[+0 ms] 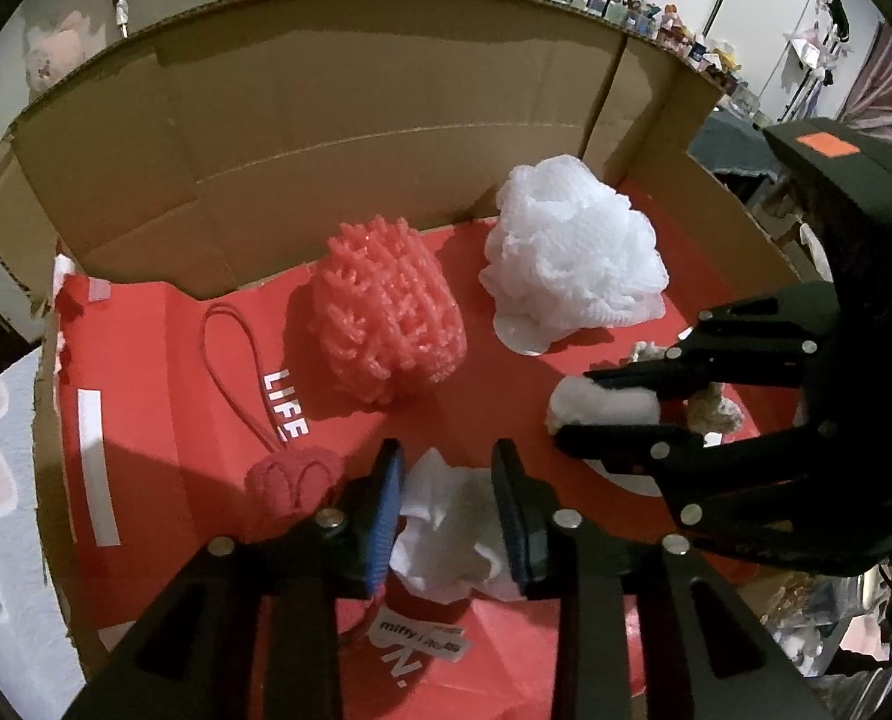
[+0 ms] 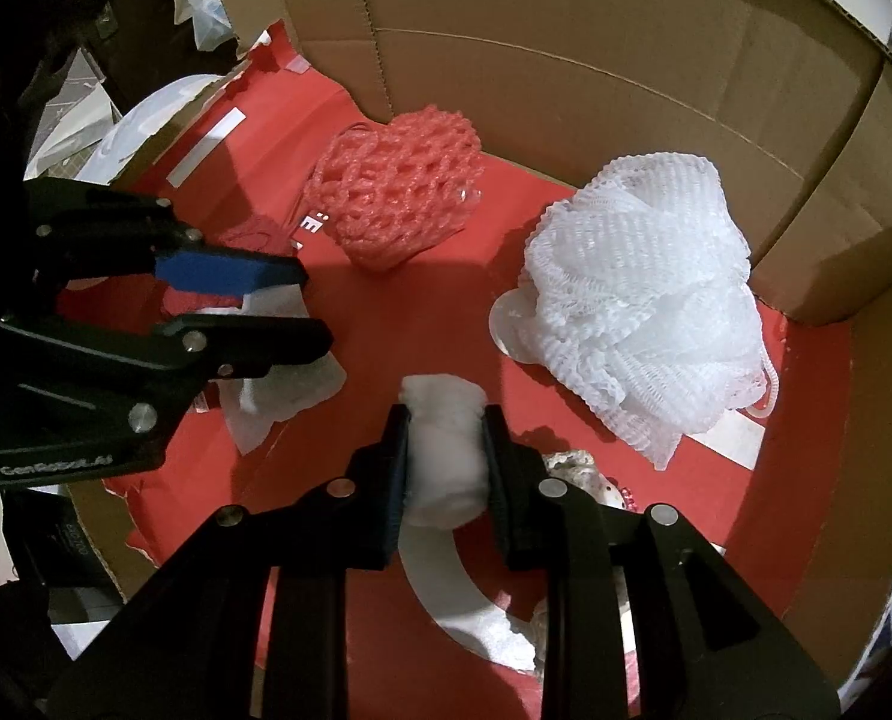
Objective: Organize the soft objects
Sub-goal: 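Open the left tool releasing the tissue while the right tool releases the white cloth, then withdraw both tools from the box back over the table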
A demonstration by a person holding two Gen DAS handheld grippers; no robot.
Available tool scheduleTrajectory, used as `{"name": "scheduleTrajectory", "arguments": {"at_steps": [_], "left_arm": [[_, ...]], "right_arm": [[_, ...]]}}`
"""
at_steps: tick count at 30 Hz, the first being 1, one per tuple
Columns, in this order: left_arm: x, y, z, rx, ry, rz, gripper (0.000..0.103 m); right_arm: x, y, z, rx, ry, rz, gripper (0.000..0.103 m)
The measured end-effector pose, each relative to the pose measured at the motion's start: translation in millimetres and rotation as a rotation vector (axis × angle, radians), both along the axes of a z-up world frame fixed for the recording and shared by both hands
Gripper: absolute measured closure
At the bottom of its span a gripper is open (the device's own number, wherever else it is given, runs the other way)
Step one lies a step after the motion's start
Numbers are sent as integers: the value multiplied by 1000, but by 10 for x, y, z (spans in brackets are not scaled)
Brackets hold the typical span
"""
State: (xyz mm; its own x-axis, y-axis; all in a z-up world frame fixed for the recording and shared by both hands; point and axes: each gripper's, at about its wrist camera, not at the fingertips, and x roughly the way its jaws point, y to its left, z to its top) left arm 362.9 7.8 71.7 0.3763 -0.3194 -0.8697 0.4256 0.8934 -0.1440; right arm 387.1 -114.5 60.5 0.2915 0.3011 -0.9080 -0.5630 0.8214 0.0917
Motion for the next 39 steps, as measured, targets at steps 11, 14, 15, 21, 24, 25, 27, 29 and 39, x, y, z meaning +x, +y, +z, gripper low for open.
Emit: {"name": "scheduleTrajectory", "arguments": {"at_steps": [11,14,15,21,24,25,27,29,39], "left_arm": [[2,7,13,-8,-11,10,65],[-5,23,35,-19,-16,12,64],[-11,35,47,-20,-18,14,64],[-57,67,133,-38,-38,23,60],[-112,81,210,-54,-65,30,54],[-130,91,232,-58,-71,32,51],[-211,106,329,-72,-96,43,46],[-294,101,412,-80,-119,46,41],[-993,135,951,-159,-280,75,16]], "right_arm": [[-19,-25,-17,6,-4,2,80],[-19,-35,-13,11,-3,1,78],[-23,-34,-11,13,-2,2,75],[-91,-20,44,25,-43,12,36],[-130,-35,108,31,-55,7,36],[-147,-43,137,30,-63,4,36],[-189,-69,202,28,-78,-3,36],[-236,-106,272,28,-94,-13,36],[-693,-349,866,78,-217,-74,32]]}}
